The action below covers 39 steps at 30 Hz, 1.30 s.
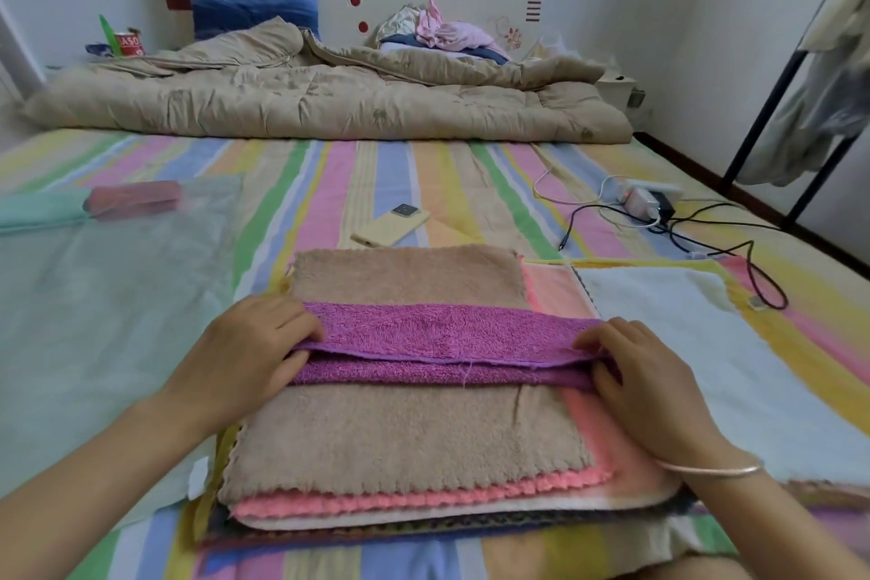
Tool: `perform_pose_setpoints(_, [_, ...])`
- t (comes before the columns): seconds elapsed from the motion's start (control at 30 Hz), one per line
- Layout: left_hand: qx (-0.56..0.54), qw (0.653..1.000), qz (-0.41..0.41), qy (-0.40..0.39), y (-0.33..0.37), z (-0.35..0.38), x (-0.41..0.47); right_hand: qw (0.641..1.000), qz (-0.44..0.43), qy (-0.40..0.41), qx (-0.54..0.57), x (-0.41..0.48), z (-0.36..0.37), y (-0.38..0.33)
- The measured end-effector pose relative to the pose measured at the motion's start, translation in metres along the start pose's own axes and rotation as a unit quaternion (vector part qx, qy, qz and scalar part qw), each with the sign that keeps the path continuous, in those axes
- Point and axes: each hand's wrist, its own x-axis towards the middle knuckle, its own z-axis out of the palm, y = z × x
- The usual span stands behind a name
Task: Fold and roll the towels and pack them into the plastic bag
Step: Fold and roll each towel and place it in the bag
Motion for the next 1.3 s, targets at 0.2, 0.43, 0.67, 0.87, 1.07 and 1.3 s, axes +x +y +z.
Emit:
perform_pose_setpoints(0.2, [-0.008,1.000,0.005,0.006,-0.002,-0.010,-0.006,0.997,0.073,0.024,0.016,-0.004,-0.007,0.003])
perform_pose_setpoints(0.43, [-0.041,0.998,-0.033,0.016,0.017,-0.015,0.006,0.985,0.162,0.018,0.059,-0.022,-0.034,-0.036])
perform_pose_setpoints(0.67, [-0.134,0.988,-0.071,-0.031,0.109,0.007,0.077,0.764,0.409,-0.126,0.483,-0.020,-0.043,-0.066])
perform_pose_setpoints(0.87, [-0.040,0.978,-0.073,-0.190,0.140,0.054,0.089,0.610,0.493,-0.031,0.620,-0.010,-0.018,-0.077])
perform_pose_setpoints(1.07, [-0.290,0.949,-0.105,0.069,0.131,0.045,0.077,0.808,0.415,-0.004,0.419,0.006,-0.007,-0.095])
perform_pose_setpoints(1.3, [-0.682,0.526,-0.507,-0.026,0.056,-0.004,0.060,0.975,0.067,-0.075,0.200,0.018,0.018,-0.174])
